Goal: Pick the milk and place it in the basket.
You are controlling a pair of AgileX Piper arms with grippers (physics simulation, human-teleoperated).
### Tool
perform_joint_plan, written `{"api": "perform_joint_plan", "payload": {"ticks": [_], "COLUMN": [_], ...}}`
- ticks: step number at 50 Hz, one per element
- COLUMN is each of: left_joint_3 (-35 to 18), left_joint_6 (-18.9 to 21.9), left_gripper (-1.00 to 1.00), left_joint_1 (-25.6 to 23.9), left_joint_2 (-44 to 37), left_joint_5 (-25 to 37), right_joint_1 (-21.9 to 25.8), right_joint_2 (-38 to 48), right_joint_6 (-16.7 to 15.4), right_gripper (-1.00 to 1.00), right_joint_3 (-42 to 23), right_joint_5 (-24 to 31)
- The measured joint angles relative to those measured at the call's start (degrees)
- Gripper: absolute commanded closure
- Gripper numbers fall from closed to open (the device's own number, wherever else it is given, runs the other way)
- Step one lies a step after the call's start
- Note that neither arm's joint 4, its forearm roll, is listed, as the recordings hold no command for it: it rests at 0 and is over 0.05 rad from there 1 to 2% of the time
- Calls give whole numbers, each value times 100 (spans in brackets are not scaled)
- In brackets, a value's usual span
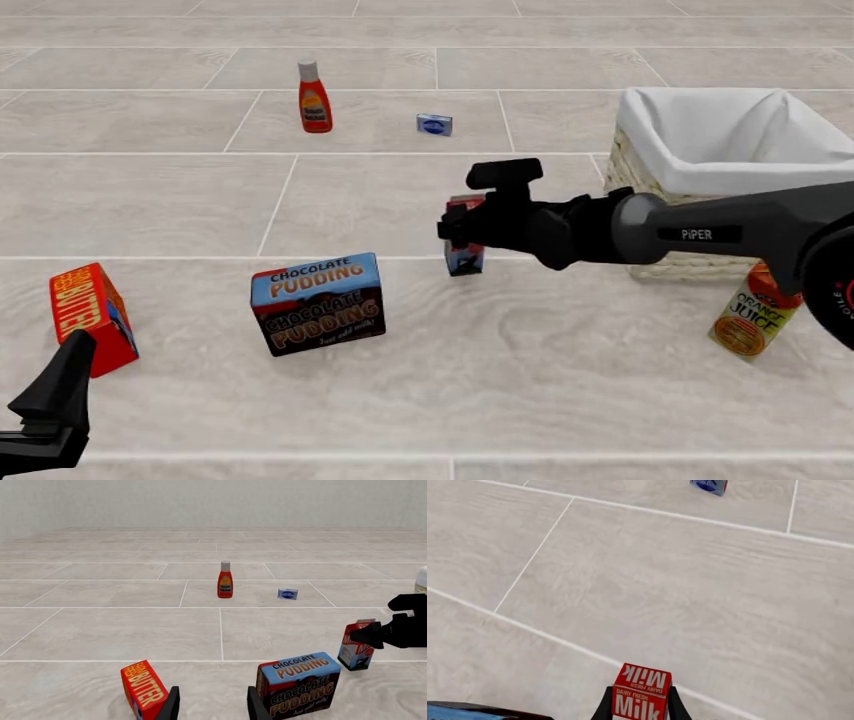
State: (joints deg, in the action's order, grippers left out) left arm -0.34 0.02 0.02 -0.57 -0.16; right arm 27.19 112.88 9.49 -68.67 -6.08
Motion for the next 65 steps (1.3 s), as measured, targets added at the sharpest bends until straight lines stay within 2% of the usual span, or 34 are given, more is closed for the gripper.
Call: {"api": "perform_joint_plan", "payload": {"ticks": [18,36,49,65], "left_joint_3": [0,0,0,0], "left_joint_6": [0,0,0,0], "left_gripper": [-100,-100,-100,-100], "left_joint_1": [0,0,0,0], "left_joint_2": [0,0,0,0], "left_joint_5": [0,0,0,0], "right_joint_1": [-30,-385,-840,-1856], "right_joint_2": [-1426,-2484,-2859,-3210], "right_joint_6": [-354,-712,-779,-889], "right_gripper": [100,100,100,100], "right_joint_3": [422,-271,-731,-857], "right_joint_5": [178,1217,1783,2131]}}
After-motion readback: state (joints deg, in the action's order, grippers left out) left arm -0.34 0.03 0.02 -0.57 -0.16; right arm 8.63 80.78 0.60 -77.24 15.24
